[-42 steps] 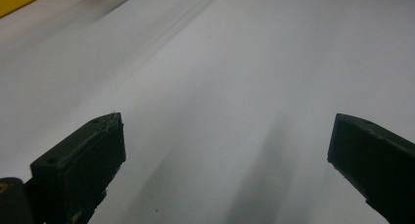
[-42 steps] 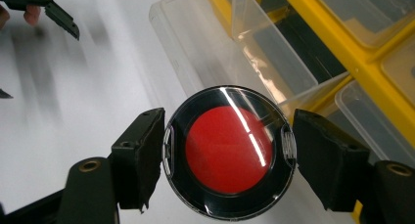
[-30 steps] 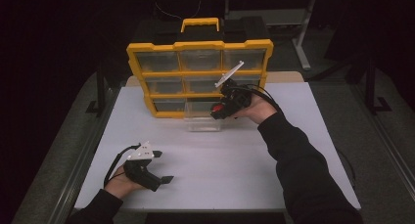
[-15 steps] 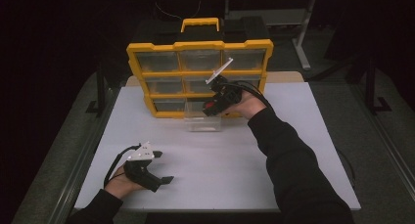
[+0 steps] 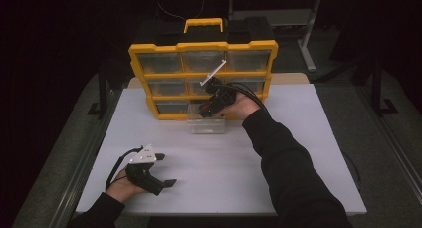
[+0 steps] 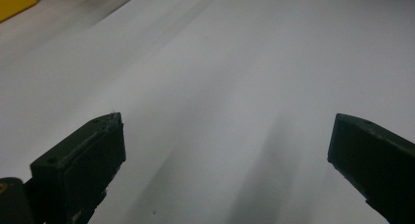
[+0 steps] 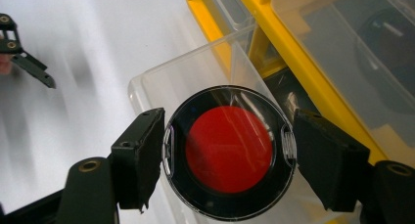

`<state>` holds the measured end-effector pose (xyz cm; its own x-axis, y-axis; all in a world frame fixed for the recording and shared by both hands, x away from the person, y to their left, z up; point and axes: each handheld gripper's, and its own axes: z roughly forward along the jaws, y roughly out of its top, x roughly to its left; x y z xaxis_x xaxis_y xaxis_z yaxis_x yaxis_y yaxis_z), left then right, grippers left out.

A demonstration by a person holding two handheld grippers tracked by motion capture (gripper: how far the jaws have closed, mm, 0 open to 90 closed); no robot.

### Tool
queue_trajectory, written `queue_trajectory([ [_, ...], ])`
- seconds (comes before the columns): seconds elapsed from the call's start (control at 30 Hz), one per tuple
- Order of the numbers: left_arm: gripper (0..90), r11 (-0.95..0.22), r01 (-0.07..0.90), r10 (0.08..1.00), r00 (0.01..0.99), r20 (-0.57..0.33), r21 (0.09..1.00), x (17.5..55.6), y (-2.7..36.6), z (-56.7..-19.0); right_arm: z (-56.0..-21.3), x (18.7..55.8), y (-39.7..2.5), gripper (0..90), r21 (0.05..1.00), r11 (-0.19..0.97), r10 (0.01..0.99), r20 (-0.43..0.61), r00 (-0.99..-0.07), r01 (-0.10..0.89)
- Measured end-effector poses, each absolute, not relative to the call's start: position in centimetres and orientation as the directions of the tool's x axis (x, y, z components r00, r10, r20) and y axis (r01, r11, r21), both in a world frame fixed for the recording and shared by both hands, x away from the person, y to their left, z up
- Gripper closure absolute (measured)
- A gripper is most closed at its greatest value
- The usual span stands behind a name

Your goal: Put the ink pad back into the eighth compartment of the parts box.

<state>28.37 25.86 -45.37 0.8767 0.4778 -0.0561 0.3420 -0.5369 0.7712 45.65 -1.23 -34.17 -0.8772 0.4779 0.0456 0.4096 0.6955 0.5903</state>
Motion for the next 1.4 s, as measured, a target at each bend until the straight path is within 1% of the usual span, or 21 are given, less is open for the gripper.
queue_trajectory([
  [0.23, 0.0, -0.532, 0.347, 0.482, 0.874, -0.06, 0.773, 28.4, 25.9, -45.4, -34.8, 46.1, -0.9, 28.3, 0.581, 0.699, 0.484, 0.047, -0.874, 0.418],
  [0.37, 0.0, -0.532, 0.347, 0.481, 0.874, -0.061, 0.773, 28.4, 25.9, -45.4, -34.9, 46.2, -1.0, 24.4, 0.583, 0.69, 0.492, 0.057, -0.869, 0.429],
  [0.57, 0.0, -0.531, 0.348, 0.486, 0.872, -0.059, 0.773, 28.4, 25.9, -45.3, -34.4, 45.9, -1.7, 22.6, 0.591, 0.678, 0.502, 0.063, -0.862, 0.438],
  [0.93, 0.0, -0.528, 0.356, 0.492, 0.868, -0.065, 0.771, 28.4, 26.0, -45.4, -34.0, 43.9, -4.6, 17.9, 0.633, 0.644, 0.521, 0.05, -0.852, 0.43],
  [1.17, 0.0, -0.528, 0.367, 0.496, 0.865, -0.073, 0.766, 28.5, 26.1, -45.5, -34.5, 42.3, -7.2, 13.3, 0.654, 0.615, 0.546, 0.048, -0.836, 0.44],
  [1.4, 0.0, -0.53, 0.367, 0.496, 0.865, -0.072, 0.764, 28.5, 26.1, -45.5, -35.3, 41.2, -8.7, 11.8, 0.665, 0.592, 0.57, 0.053, -0.82, 0.455],
])
